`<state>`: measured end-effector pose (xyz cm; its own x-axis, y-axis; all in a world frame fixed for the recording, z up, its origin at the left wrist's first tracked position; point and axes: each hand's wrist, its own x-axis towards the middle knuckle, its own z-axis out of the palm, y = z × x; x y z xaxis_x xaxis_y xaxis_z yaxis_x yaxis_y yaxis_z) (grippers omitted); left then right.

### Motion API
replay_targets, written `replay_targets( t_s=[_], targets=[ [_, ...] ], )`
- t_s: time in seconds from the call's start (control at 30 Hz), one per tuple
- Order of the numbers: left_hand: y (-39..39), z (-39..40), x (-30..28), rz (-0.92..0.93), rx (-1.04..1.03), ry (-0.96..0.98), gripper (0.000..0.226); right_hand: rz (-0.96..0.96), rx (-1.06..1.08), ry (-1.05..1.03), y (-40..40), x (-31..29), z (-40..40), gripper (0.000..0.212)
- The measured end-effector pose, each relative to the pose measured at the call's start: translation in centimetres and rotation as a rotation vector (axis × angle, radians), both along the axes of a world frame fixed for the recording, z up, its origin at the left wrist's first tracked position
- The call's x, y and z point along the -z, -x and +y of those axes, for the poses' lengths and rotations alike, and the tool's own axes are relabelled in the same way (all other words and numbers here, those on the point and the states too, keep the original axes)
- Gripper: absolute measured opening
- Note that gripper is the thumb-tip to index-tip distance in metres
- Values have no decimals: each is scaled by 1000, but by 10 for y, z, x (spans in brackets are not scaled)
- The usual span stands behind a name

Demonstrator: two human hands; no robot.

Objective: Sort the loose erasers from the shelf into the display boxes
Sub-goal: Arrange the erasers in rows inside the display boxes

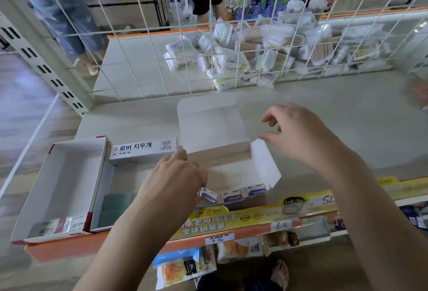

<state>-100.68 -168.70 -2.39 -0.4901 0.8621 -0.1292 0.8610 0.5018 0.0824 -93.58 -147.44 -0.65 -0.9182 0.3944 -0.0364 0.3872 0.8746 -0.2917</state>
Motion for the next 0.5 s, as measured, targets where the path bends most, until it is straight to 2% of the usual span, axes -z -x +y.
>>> replay_targets(
  t_s=[0.07, 0.2, 0.5],
  targets=[
    [0, 0, 1, 4, 6, 7, 19, -57, 9, 61, 0, 3, 1, 30],
    [2, 0, 3, -4, 13, 15, 19, -74, -11, 167, 0, 7, -3, 18],
    [6, 5, 1, 26, 75, 84, 17, -62, 17, 231, 4, 8, -5, 7]
  ],
)
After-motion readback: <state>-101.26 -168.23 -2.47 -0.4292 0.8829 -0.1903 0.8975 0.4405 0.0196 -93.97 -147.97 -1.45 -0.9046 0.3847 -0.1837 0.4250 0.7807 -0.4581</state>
